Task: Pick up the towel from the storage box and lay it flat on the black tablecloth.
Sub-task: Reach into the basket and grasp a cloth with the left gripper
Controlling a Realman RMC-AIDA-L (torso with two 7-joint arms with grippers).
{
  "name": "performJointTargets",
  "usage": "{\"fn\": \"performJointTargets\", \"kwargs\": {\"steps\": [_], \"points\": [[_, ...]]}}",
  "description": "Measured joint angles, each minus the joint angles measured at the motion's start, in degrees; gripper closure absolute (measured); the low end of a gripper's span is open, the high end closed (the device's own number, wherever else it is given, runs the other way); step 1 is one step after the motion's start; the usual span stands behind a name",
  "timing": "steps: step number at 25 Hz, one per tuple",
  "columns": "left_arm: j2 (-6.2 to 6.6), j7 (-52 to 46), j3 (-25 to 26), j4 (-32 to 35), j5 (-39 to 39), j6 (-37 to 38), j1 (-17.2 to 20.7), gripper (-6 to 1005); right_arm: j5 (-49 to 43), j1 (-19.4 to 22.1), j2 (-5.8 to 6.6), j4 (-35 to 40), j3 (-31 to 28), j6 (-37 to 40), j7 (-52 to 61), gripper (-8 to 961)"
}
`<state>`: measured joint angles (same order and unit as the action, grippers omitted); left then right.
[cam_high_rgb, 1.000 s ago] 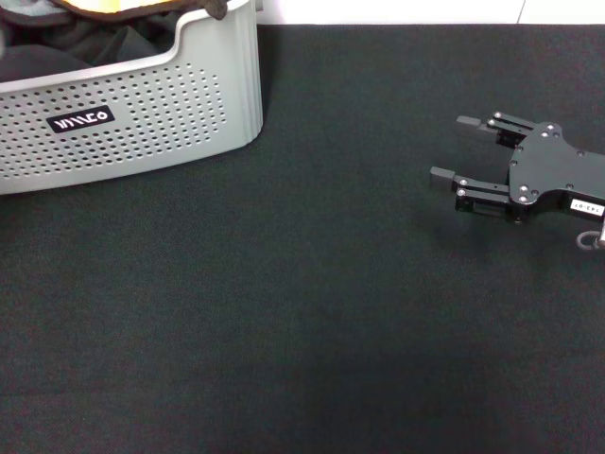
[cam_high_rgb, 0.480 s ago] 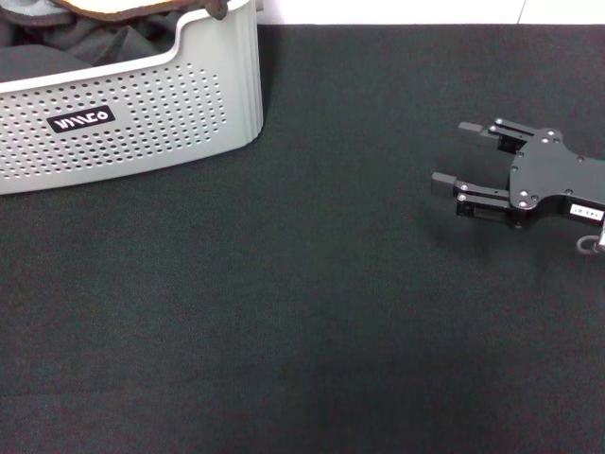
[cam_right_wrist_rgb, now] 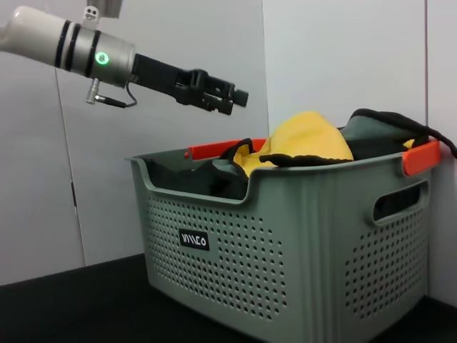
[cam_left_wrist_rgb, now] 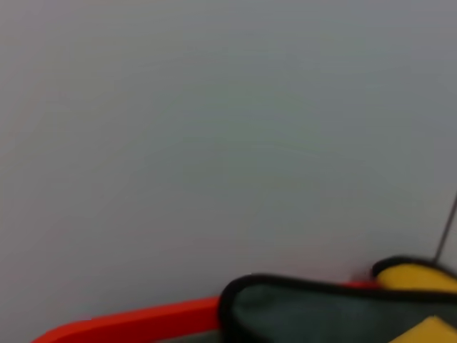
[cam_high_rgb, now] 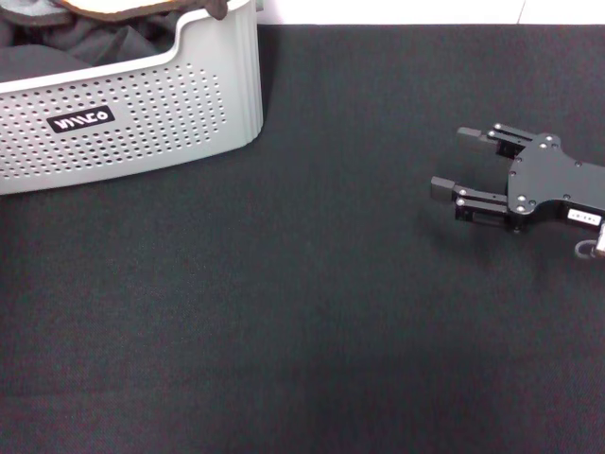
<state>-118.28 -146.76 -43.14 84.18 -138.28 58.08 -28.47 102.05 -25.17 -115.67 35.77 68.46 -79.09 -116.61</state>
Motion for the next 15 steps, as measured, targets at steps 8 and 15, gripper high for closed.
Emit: {"fn": "performJointTargets", "kwargs": {"steps": [8, 15], "points": [[-1.46, -8.3, -3.2, -0.1, -17.3, -1.6, -3.1, 357, 0.0, 0.3, -0.15, -0.2, 0.0, -0.8, -0.6, 197], [-1.51, -13.7, -10.2, -0.2, -23.7, -3.3, -2.4, 365, 0.1, 0.5, -0.17, -0.2, 0.0, -1.4, -0.6, 197]]}}
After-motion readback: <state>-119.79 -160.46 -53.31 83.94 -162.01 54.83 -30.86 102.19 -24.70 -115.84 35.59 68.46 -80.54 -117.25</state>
